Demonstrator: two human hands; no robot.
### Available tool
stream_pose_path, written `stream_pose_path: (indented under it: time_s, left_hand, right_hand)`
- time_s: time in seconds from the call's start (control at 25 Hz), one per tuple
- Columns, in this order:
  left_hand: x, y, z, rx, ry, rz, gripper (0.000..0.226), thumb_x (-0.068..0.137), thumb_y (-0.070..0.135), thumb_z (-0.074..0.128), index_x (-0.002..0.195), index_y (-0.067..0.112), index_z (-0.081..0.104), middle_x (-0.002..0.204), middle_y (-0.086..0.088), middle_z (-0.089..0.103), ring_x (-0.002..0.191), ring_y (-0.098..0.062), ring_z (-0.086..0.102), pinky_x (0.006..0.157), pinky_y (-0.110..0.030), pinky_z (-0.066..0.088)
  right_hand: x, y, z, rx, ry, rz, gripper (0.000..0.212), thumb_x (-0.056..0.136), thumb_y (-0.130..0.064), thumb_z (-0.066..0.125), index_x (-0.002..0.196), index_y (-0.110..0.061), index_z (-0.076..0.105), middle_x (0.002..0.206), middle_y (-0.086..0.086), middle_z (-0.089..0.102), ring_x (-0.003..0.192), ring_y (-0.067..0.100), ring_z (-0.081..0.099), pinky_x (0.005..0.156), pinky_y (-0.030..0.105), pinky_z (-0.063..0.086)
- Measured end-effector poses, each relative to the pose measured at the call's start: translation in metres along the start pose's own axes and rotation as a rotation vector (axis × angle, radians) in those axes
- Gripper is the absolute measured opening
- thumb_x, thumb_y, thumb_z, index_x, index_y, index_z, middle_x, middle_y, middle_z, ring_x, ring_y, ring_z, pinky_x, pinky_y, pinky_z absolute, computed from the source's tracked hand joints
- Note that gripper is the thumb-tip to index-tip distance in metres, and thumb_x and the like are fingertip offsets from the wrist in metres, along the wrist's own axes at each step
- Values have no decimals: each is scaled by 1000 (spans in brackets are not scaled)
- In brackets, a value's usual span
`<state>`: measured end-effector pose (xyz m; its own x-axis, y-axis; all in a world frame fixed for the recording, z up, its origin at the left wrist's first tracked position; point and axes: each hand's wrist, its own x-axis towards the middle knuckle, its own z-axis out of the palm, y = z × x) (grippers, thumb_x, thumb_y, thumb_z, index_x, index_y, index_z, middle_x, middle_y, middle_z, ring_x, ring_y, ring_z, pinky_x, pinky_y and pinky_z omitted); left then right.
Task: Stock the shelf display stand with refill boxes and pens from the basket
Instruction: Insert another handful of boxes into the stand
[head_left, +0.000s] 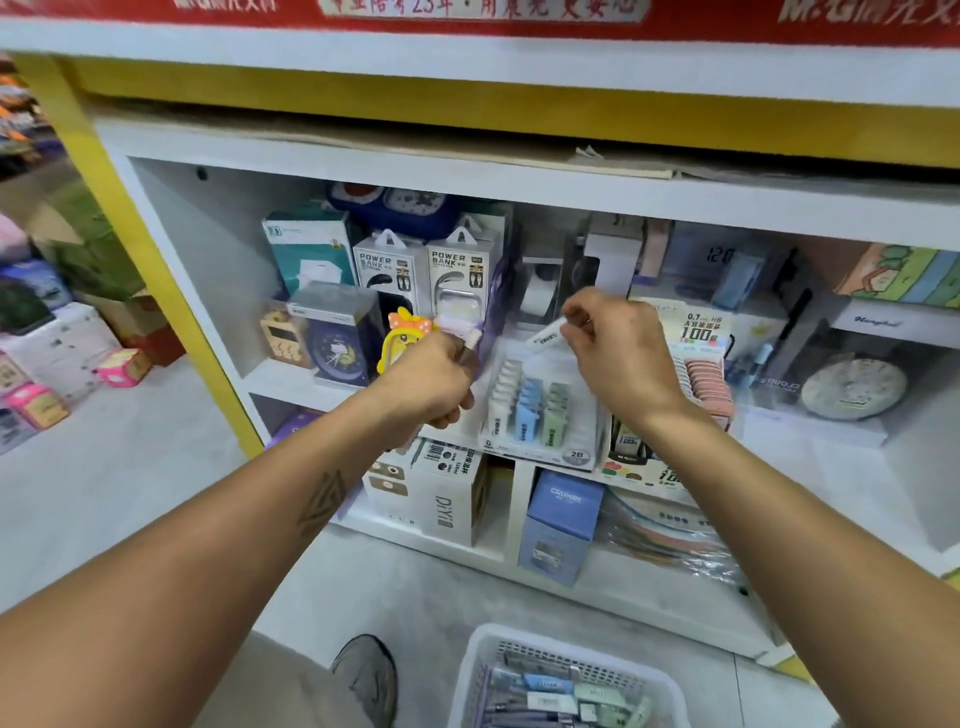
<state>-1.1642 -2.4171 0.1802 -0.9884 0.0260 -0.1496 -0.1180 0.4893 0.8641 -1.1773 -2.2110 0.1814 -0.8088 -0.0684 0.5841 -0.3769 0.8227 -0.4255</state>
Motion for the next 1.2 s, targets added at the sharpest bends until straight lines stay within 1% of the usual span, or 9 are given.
stream_pose_path:
  time_s: [0.12,0.24,0.36,0.52,0.68,0.76,0.92,1.08,1.2]
  left_hand:
    - [6,-2,0,-23,3,-43,19,96,16,49,90,4,62,64,-8,59,48,-19,40,47,-23,33]
    - [14,1,0,-153,-23,-164,13,90,12,52,80,5,56,51,-6,58,36,-16,39,41,-20,33]
    - [20,2,-1,-231,-43,-236,10,89,10,51,85,5,58,45,-4,59,31,-14,42,39,-18,36]
    - [14,4,-3,-285,-23,-210,17,91,5,43,86,5,59,52,-7,60,44,-18,48,44,-22,43]
    - [-1,8,-6,-408,-96,-150,22,92,-11,40,96,1,59,69,-14,58,59,-23,53,58,-31,53]
    - [-6,13,-6,-455,-152,-119,24,92,-17,42,100,-4,60,73,-17,59,64,-24,57,68,-35,57]
    - [-15,30,4,-544,-204,-18,14,86,-15,62,97,-7,64,79,-22,69,70,-29,69,73,-41,62]
    - [-21,54,39,-519,-302,124,21,79,-8,74,99,-5,67,77,-15,74,68,-25,73,64,-33,61]
    - [-27,77,85,-413,-335,282,15,94,12,65,99,-1,71,87,-13,75,79,-22,71,73,-32,60]
  right_hand:
    - [13,-2,22,-67,-89,2,6,94,-10,64,100,-12,66,88,9,68,79,26,63,72,40,57]
    - [22,-2,38,-103,-226,41,4,94,-9,64,97,-12,65,90,10,67,82,30,63,75,44,57]
    - [22,2,48,-103,-319,59,7,93,-7,65,98,-12,67,93,7,67,85,24,64,79,43,57]
    - [27,3,54,-166,-422,24,14,95,-7,62,104,-13,71,100,9,69,92,26,66,84,38,56]
    - [33,-6,56,-258,-562,27,40,93,3,57,125,-18,69,128,8,64,111,26,63,96,37,54]
    - [33,-11,44,-86,-468,120,37,96,-1,55,123,-21,70,128,4,65,106,21,64,94,33,53]
    - [19,-24,-7,814,-315,451,16,98,-9,59,106,-8,73,85,10,75,67,17,66,64,27,54]
    - [-5,-10,-64,861,-201,447,15,91,0,67,104,6,68,78,18,71,61,20,61,60,25,53]
    - [-21,21,-114,783,-61,508,21,86,-4,73,102,8,65,71,13,68,53,15,59,53,22,49]
